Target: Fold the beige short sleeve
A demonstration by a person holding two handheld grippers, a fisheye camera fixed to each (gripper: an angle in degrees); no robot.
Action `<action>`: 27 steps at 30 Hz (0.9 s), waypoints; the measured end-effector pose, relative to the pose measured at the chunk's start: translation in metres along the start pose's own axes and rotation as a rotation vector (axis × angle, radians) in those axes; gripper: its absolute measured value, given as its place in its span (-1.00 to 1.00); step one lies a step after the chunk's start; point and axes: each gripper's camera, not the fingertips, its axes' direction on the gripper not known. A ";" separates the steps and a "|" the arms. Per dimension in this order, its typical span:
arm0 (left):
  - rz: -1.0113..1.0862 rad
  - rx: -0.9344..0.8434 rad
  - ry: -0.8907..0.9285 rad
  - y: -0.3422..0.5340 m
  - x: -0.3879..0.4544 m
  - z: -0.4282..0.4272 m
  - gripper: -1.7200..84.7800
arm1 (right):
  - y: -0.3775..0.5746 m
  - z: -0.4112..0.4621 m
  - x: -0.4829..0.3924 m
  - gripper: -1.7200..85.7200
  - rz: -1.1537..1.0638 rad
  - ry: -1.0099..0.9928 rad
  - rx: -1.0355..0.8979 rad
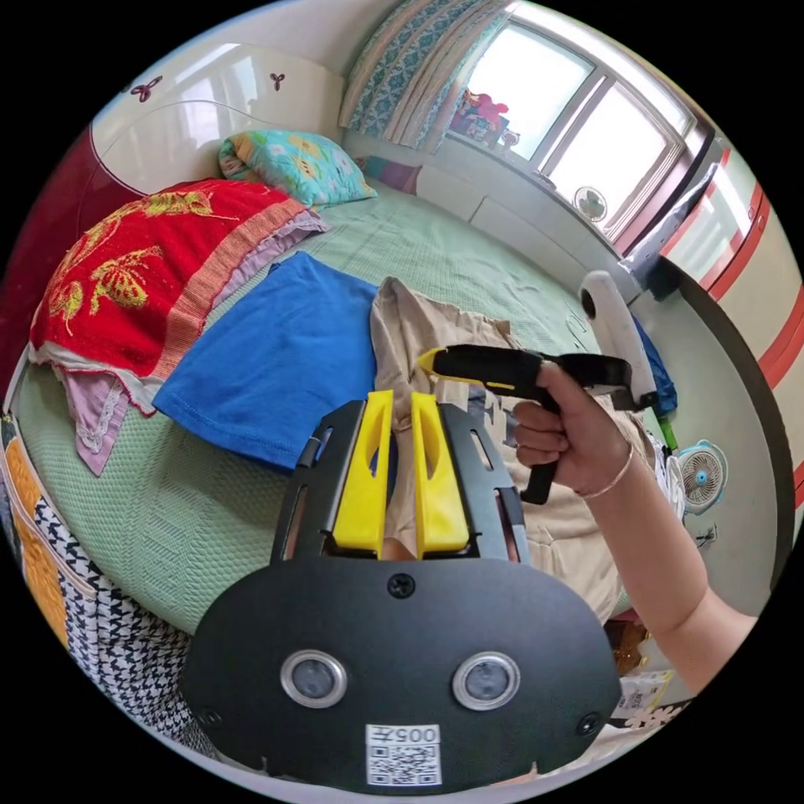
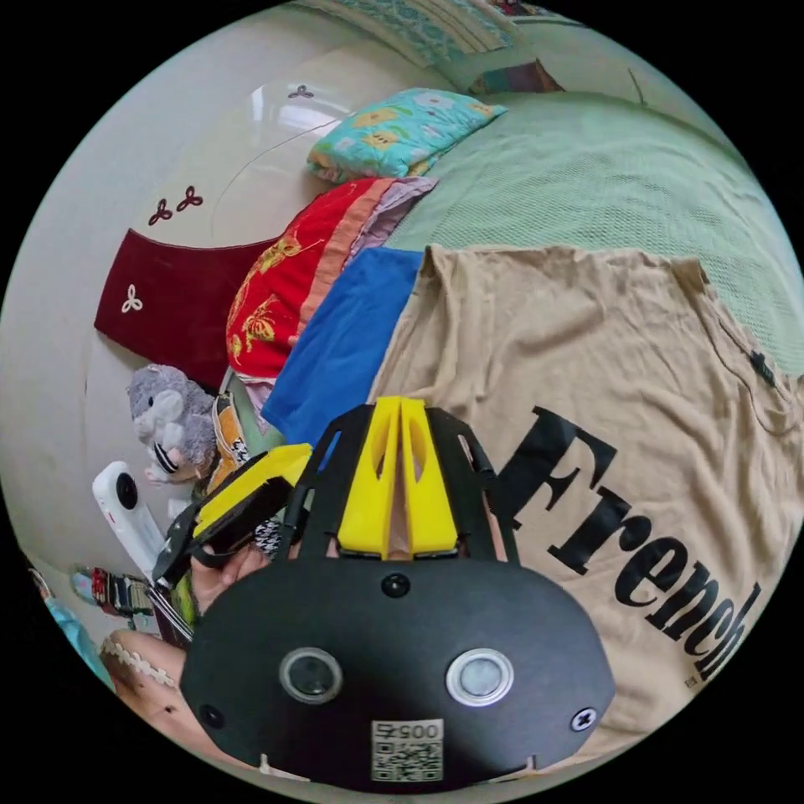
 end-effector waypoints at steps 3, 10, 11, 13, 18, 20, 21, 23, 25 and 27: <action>0.000 -0.009 -0.012 -0.002 0.001 -0.002 -0.84 | -0.020 0.026 -0.018 -0.98 -0.042 -0.065 -0.039; -0.010 0.001 -0.007 -0.005 0.001 -0.001 -0.83 | -0.020 0.009 -0.043 -0.97 -0.161 0.036 0.106; -0.003 0.020 0.007 -0.006 0.003 -0.001 -0.82 | -0.019 0.005 -0.042 -0.97 -0.160 0.066 0.128; 0.010 0.043 0.010 -0.008 0.008 -0.002 -0.79 | -0.022 -0.001 -0.034 -0.93 -0.121 0.193 0.151; 0.069 0.049 -0.049 -0.016 0.028 0.004 -0.72 | -0.042 0.019 -0.039 -0.81 -0.164 0.324 0.081; 0.077 0.017 -0.023 -0.020 0.031 0.012 -0.73 | -0.055 0.038 -0.049 -0.80 -0.197 0.370 0.030; 0.081 -0.002 -0.025 -0.022 0.032 0.017 -0.73 | -0.063 0.052 -0.054 -0.79 -0.216 0.401 -0.005; 0.088 -0.012 -0.033 -0.023 0.034 0.020 -0.73 | -0.077 0.073 -0.062 -0.78 -0.233 0.463 -0.055; 0.087 -0.024 -0.041 -0.025 0.035 0.023 -0.74 | -0.093 0.094 -0.069 -0.79 -0.234 0.524 -0.059; 0.090 -0.066 -0.064 -0.027 0.036 0.030 -0.77 | -0.104 0.109 -0.070 -0.80 -0.223 0.513 -0.087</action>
